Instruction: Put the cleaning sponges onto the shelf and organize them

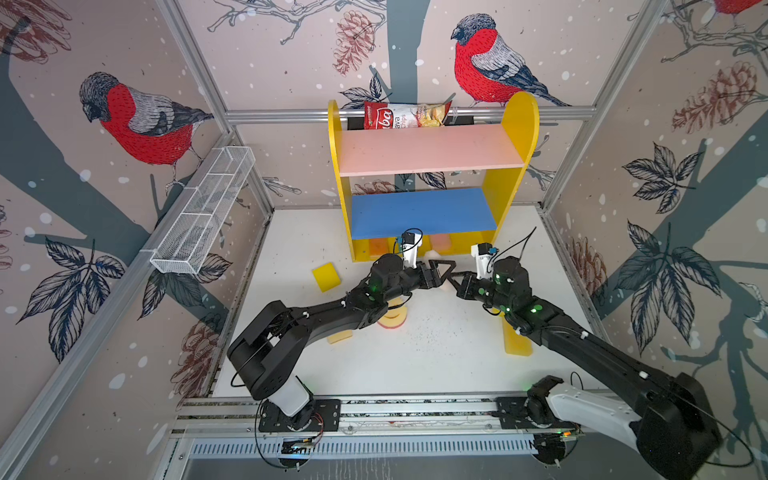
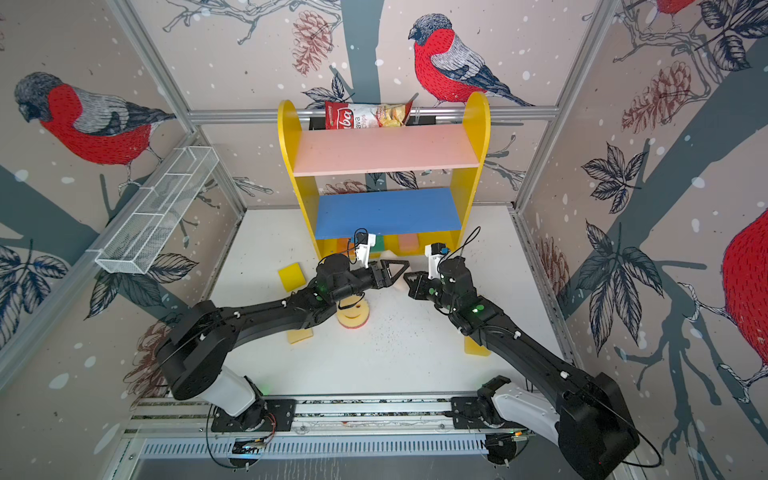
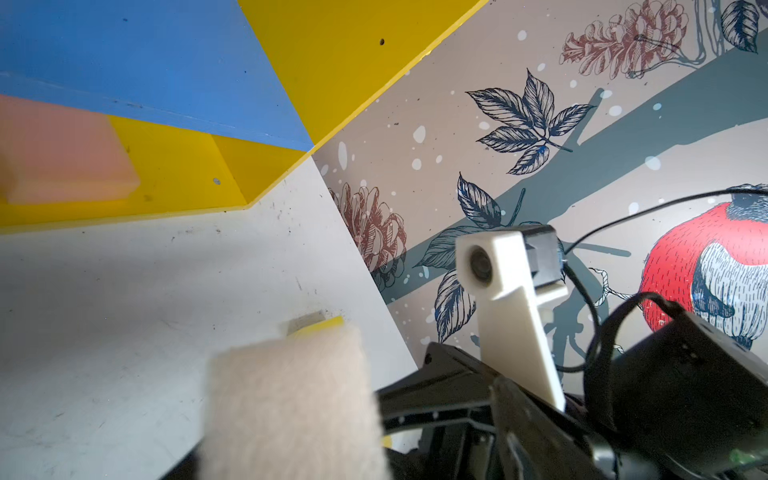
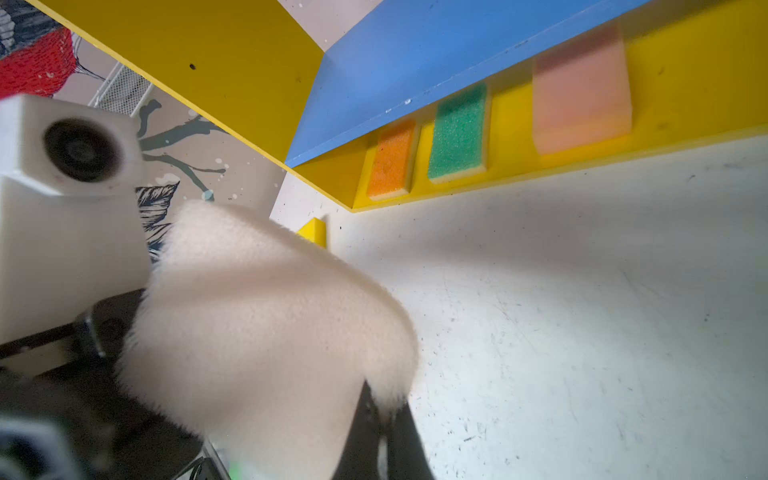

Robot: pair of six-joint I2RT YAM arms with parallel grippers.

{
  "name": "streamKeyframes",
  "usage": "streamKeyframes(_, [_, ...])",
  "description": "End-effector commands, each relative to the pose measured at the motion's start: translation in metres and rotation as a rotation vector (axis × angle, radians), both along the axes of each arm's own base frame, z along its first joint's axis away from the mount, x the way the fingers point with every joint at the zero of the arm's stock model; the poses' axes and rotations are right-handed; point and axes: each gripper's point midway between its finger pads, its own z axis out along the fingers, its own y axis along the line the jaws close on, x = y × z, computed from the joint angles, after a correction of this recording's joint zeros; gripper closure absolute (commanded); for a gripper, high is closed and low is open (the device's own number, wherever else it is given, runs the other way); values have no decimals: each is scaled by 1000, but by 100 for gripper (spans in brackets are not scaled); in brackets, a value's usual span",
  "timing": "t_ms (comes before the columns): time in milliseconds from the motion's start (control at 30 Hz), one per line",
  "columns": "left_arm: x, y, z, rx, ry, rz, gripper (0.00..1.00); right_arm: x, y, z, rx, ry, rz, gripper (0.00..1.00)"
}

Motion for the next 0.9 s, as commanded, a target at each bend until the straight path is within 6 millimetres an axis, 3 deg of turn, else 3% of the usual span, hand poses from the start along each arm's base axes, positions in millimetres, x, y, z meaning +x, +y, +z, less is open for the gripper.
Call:
streamKeyframes(0, [-6, 5, 6, -6, -22, -4, 18, 0, 4, -4, 10, 1, 12, 100])
streamKeyframes(133, [-9, 12, 3, 36, -12, 9, 17, -4, 2, 0, 56, -5, 5, 100])
streamKeyframes(400, [-7, 23, 4, 76, -14, 62, 15, -13, 6, 39, 114, -92, 24, 100])
streamKeyframes(433, [-7, 22, 6, 72, -19, 59, 21, -15, 8, 44, 123, -102, 31, 100])
streamKeyframes(533, [-8, 21, 10, 57, -33, 47, 56, -20, 12, 50, 136, -115, 50, 100])
streamKeyframes(633, [-8, 23, 12, 52, -34, 57, 80, -23, 15, 47, 135, -109, 62, 98])
streamKeyframes(700, [-9, 26, 13, 54, -36, 68, 93, -24, 14, 47, 130, -116, 65, 87])
streamKeyframes(733, [-9, 28, 13, 60, -39, 72, 98, -25, 12, 47, 125, -121, 65, 74])
streamKeyframes(767, [-10, 29, 14, 64, -45, 73, 100, -25, 10, 49, 124, -133, 64, 61])
streamKeyframes(867, [-13, 34, 14, 86, -53, 78, 100, -24, 1, 57, 134, -163, 57, 39])
